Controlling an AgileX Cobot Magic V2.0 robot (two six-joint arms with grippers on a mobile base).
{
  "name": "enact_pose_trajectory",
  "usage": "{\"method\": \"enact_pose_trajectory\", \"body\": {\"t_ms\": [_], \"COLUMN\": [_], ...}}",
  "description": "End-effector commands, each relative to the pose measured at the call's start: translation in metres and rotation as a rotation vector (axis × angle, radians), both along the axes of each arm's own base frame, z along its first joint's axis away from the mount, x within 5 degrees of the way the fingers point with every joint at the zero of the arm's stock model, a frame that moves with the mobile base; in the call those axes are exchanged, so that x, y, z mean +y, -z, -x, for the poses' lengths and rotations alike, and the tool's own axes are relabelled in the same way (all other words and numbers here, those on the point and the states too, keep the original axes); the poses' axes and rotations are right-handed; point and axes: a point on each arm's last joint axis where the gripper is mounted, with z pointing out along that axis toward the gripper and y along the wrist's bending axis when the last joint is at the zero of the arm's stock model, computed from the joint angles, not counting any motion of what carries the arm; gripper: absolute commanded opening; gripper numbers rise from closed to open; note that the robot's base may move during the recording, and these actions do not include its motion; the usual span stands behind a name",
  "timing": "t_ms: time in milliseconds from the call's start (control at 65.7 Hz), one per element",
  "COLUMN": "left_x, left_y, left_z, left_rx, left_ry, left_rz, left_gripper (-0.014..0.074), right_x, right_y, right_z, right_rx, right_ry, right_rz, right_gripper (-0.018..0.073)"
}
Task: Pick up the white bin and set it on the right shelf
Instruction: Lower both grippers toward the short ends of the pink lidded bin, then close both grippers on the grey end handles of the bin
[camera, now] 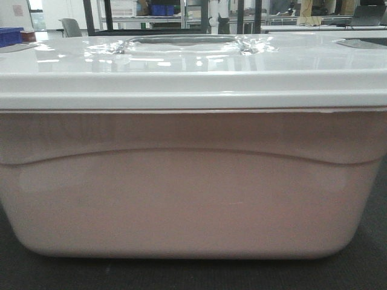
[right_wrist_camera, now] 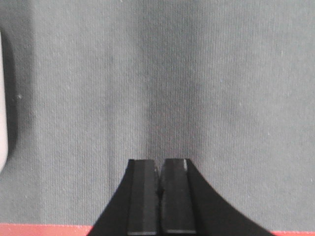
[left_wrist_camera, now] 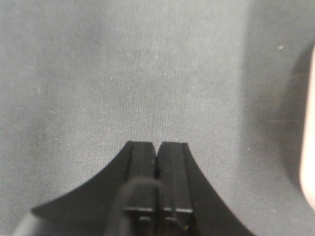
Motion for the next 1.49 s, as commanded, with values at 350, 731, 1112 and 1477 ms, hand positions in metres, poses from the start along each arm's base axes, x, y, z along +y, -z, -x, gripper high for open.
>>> {"method": "enact_pose_trajectory", "body": {"t_ms": [350,731,1112,1477], "left_x": [-0.006,-0.012,-0.020,-0.032], "left_y": [-0.016,-0.026,-0.096,-0.098], "left_z": [-0.009,-0.014,-0.013,-0.030], "left_rx": [-0.134,-0.204,-0.315,-0.227], "left_ry": [-0.018,-0.041,0.013,0.182], "left_rz": [0.072,0.169,0.259,0.516], "left_gripper": [-0.0016,0.0417,0.0417,0.0408], "right_x": [-0.001,0.000,0.010,0.020], "right_y": [-0.015,-0.014,-0.065,-0.073], "right_z": [-0.002,0.000,0.000,-0.025], "right_rx": [-0.089,-0.070,-0.195,-0.241], "right_ry": [0.000,0.001,-0.018,-0.082], "right_rz": [0.003,-0.001,-0.118,-0.306], "right_gripper": [0.0066,0.0652,0.0612,0.0612]}}
